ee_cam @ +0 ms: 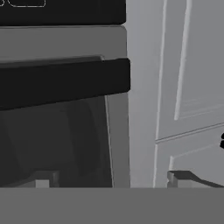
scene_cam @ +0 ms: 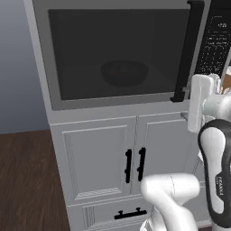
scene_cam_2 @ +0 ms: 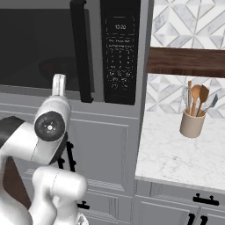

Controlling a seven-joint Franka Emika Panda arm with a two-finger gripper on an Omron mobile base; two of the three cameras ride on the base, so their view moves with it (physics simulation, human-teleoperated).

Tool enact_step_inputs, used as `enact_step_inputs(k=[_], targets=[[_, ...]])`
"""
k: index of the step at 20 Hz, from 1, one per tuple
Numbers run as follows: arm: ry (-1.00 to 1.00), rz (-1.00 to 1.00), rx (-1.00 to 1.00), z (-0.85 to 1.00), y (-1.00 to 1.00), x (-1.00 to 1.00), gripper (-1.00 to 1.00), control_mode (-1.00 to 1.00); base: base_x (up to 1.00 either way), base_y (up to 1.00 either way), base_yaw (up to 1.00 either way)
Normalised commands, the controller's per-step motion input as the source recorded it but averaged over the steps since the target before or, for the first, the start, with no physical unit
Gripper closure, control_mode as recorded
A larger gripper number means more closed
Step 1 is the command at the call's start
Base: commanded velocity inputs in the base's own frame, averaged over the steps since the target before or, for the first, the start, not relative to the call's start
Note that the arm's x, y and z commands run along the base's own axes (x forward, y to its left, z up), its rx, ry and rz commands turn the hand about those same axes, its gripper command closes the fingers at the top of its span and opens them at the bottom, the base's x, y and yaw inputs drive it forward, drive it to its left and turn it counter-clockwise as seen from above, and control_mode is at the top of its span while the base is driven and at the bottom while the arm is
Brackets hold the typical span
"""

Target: Pick the bell pepper from the sink and place it in the bowl. Then pick the bowl and place it in the microwave. Then close the microwave door and press the start button.

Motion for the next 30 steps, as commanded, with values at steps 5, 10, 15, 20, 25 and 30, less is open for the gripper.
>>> enact_step_inputs(k=[5, 10, 15, 20, 25, 30], targets=[[-0.14, -0.02, 0.27, 0.05, -1.0, -0.87, -1.0, -1.0, 0.0, 0.0, 0.0], [-0.06, 0.0, 0.23, -0.02, -0.84, -0.22, -1.0, -1.0, 0.0, 0.0, 0.0], [-0.01, 0.01, 0.13, -0.05, -0.22, 0.63, -1.0, -1.0, 0.0, 0.0, 0.0], [0.0, 0.07, 0.01, 0.0, 0.0, 0.74, -1.0, -1.0, 0.0, 0.0, 0.0], [0.0, 0.04, 0.0, 0.0, -0.09, 0.47, -1.0, -1.0, 0.0, 0.0, 0.0], [0.0, 0.0, 0.0, -0.01, -0.28, 0.07, -1.0, -1.0, 0.0, 0.0, 0.0]])
